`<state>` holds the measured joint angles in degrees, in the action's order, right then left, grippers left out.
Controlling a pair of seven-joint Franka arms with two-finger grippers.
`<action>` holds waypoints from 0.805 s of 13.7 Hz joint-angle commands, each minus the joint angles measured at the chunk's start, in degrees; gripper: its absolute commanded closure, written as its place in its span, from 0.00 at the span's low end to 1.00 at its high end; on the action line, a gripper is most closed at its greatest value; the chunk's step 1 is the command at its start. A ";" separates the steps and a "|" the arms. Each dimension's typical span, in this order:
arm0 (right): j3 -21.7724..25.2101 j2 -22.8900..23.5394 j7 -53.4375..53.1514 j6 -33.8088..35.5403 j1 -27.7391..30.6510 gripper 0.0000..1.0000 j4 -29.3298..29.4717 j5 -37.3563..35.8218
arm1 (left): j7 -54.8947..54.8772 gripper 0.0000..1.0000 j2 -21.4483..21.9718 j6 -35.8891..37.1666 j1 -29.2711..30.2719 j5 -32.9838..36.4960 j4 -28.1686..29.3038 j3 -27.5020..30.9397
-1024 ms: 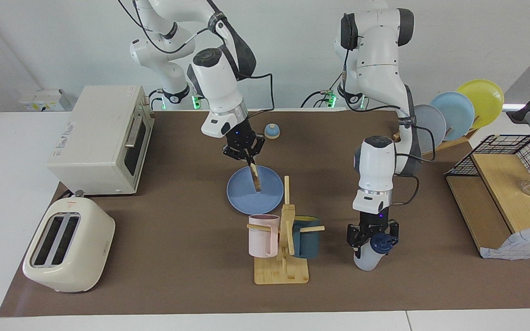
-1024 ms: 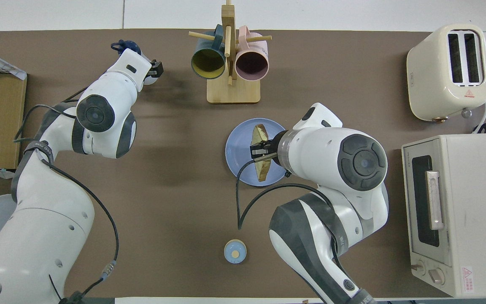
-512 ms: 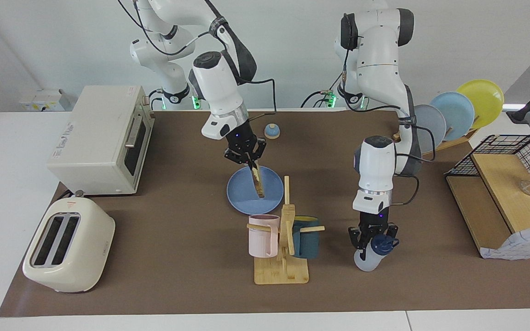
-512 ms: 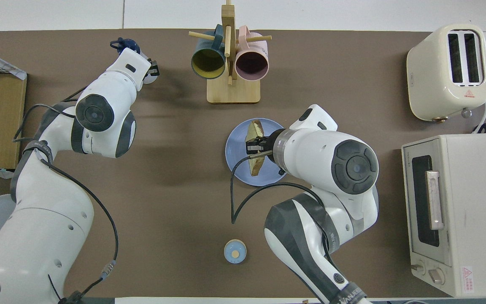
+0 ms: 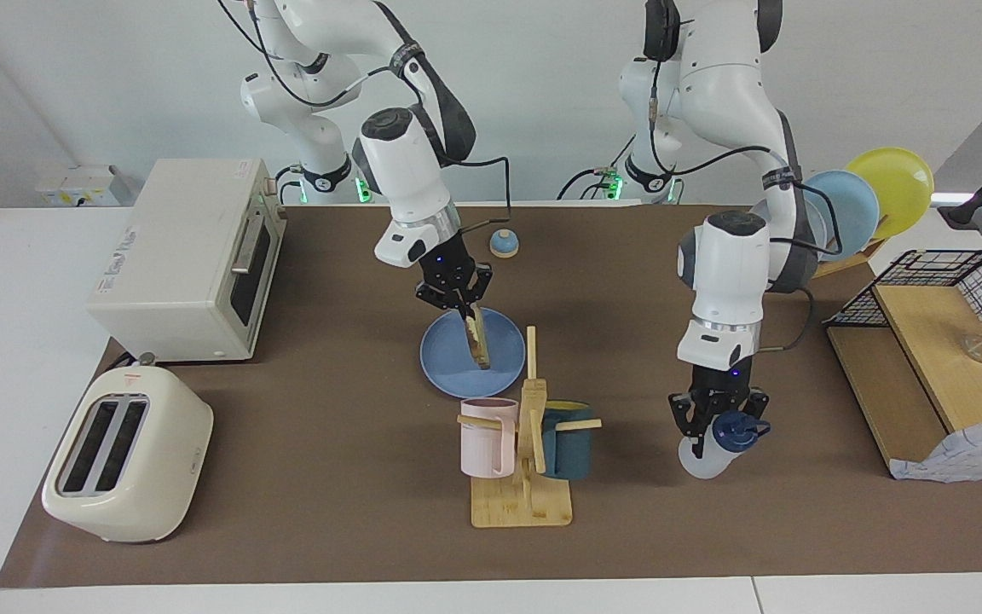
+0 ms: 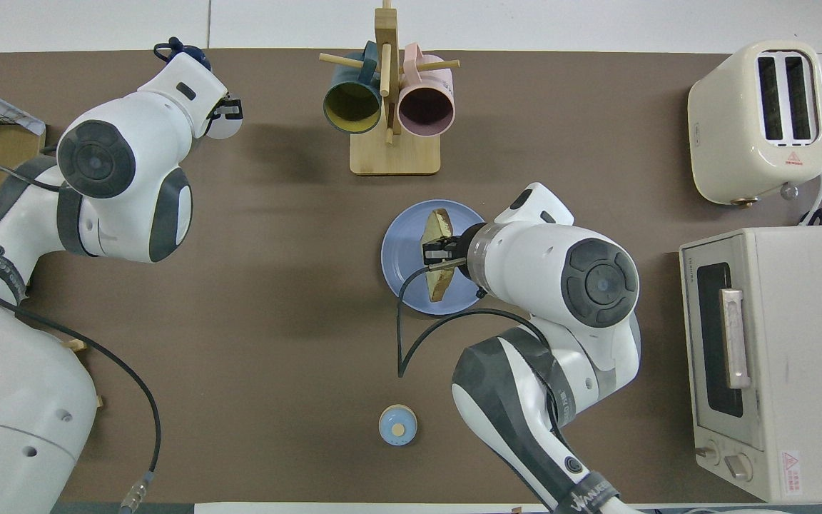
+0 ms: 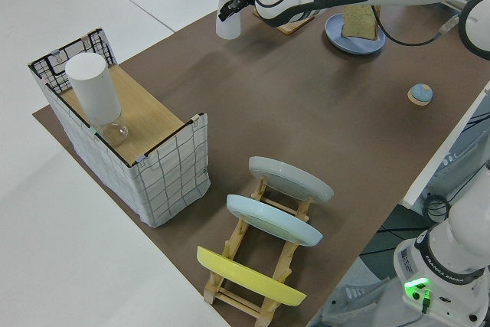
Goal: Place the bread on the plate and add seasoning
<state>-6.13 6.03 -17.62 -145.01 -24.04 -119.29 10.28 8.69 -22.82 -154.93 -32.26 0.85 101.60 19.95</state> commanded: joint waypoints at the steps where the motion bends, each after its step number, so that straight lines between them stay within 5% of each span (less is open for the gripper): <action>1: -0.20 -1.81 0.31 -1.50 0.66 1.00 -3.05 1.50 | -9.62 1.00 7.68 9.87 -1.66 0.29 3.17 -0.17; 3: -0.29 -2.08 3.98 -1.24 3.11 1.00 -3.58 1.50 | -16.57 1.00 11.47 17.79 -3.77 0.29 3.26 -0.18; 7: -0.29 -3.04 6.12 -0.80 5.05 0.60 -5.95 1.59 | -26.69 1.00 21.83 33.00 -7.72 0.12 7.02 -0.44; 8: -0.29 -3.05 6.20 -0.71 5.05 0.01 -6.04 1.50 | -28.45 1.00 24.90 35.64 -8.86 0.12 9.12 -0.44; 11: -0.20 -2.96 6.20 1.39 5.14 0.00 -4.91 1.50 | -36.87 1.00 29.76 41.71 -12.12 0.12 12.04 -0.53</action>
<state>-6.19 4.71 -12.63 -144.98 -19.21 -123.46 10.28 -22.97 2.79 -115.70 -42.23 0.82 109.93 18.98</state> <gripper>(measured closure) 0.313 0.546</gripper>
